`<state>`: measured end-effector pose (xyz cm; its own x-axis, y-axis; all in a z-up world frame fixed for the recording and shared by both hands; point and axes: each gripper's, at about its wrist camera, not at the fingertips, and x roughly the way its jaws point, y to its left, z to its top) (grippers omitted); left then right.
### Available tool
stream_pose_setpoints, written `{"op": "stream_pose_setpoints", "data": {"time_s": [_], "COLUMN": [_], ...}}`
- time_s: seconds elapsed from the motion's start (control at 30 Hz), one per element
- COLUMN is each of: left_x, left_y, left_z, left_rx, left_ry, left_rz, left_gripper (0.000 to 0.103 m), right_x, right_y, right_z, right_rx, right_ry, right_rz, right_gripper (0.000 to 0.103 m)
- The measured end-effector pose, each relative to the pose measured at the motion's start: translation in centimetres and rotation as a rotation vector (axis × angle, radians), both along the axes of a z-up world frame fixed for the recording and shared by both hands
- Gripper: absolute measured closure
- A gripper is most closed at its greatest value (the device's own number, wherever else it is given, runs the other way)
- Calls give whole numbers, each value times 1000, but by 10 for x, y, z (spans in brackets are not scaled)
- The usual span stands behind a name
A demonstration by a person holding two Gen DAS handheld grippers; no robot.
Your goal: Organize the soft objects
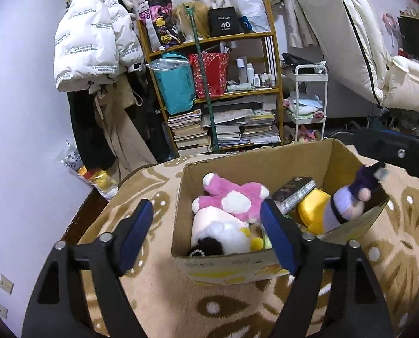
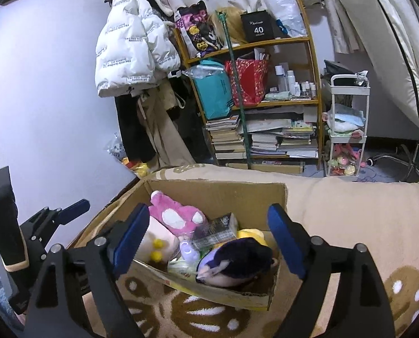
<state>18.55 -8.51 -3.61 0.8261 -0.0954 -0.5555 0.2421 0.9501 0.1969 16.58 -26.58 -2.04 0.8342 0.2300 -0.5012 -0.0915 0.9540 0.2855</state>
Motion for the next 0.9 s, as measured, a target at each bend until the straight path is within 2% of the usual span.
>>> {"op": "stream_pose_setpoints", "data": {"time_s": [0.07, 0.2, 0.33, 0.7, 0.9], "left_x": [-7, -24, -43, -103, -139], "left_y": [2, 7, 14, 48, 68], "left_z": [5, 17, 33, 75, 88], "left_rx": [1, 8, -5, -53, -86], "left_ry": [-7, -22, -43, -112, -161], "left_rz": [3, 13, 25, 57, 77], "left_gripper": [21, 9, 5, 3, 2], "right_x": [-7, -22, -41, -101, -137], "right_y": [-1, -2, -2, 6, 15], "right_z": [4, 11, 20, 52, 63], "right_rx": [0, 2, -21, -100, -140], "right_ry": [-12, 0, -2, -59, -121], "right_rz": [-14, -31, -36, -31, -28], "right_gripper": [0, 0, 0, 0, 0]}}
